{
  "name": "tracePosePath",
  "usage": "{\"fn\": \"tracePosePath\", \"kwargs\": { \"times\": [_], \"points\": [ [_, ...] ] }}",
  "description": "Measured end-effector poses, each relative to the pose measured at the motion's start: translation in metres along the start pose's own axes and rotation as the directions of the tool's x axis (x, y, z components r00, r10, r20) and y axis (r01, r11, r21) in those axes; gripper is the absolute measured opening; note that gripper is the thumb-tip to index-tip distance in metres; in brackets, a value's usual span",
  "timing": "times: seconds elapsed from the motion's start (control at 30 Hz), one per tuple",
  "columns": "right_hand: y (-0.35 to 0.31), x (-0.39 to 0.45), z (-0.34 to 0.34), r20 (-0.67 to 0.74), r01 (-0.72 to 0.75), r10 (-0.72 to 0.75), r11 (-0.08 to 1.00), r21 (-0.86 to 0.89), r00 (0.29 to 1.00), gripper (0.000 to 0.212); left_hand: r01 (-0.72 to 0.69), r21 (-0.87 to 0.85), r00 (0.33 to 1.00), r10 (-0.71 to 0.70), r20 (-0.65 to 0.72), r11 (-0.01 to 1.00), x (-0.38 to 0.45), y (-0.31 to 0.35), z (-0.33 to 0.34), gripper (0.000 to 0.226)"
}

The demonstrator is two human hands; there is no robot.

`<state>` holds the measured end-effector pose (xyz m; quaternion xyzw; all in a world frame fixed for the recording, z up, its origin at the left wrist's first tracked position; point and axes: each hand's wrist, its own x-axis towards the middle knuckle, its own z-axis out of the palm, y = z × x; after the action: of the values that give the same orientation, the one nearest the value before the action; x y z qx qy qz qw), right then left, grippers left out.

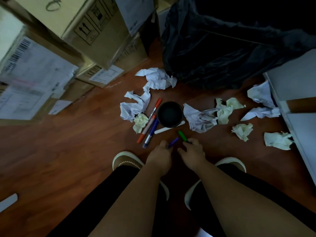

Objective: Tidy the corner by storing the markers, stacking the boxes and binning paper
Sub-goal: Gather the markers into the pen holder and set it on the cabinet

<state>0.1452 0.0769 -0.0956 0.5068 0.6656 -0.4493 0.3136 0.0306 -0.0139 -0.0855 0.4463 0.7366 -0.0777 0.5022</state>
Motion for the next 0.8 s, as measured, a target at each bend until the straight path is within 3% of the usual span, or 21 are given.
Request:
{"fn": "tracePosePath", "kwargs": {
  "times": [0.13,0.27,0.33,0.4,0.47,0.57,0.67,0.8],
  "points": [
    [-0.003,-0.019,-0.011,-0.150,0.133,-0.090,0.945,0.300,0.985,0.044,-0.121,-0.164,0.949,0.065,-0.310,0.979,-0.032,-0.005,-0.012,0.035],
    [-0.019,-0.038,-0.022,-0.223,0.191,-0.082,0.827,0.529,0.971,0.025,-0.181,-0.476,0.827,-0.129,-0.547,0.861,-0.055,0.006,-0.035,0.035],
    [-0.025,-0.044,-0.026,-0.255,0.196,-0.059,0.808,0.555,0.965,0.016,-0.209,-0.608,0.782,-0.242,-0.574,0.766,-0.058,0.011,-0.053,0.057],
    [-0.030,-0.050,-0.032,-0.252,0.173,-0.017,0.773,0.610,0.967,0.021,-0.229,-0.685,0.779,-0.292,-0.555,0.692,-0.054,0.014,-0.073,0.073],
    [-0.033,-0.054,-0.039,-0.249,0.149,0.042,0.700,0.699,0.968,0.036,-0.211,-0.689,0.779,-0.307,-0.547,0.693,-0.045,0.016,-0.091,0.063],
    [-0.029,-0.055,-0.049,-0.270,0.176,0.052,0.638,0.750,0.961,0.049,-0.175,-0.657,0.719,-0.361,-0.594,0.733,-0.031,0.021,-0.107,0.037],
    [-0.024,-0.056,-0.055,-0.276,0.204,0.043,0.565,0.799,0.960,0.030,-0.125,-0.653,0.671,-0.422,-0.610,0.747,-0.022,0.025,-0.111,0.027],
    [-0.027,-0.050,-0.066,-0.244,0.166,0.132,0.431,0.887,0.961,0.017,-0.074,-0.619,0.698,-0.403,-0.592,0.782,-0.014,0.022,-0.108,0.021]
  ]
}}
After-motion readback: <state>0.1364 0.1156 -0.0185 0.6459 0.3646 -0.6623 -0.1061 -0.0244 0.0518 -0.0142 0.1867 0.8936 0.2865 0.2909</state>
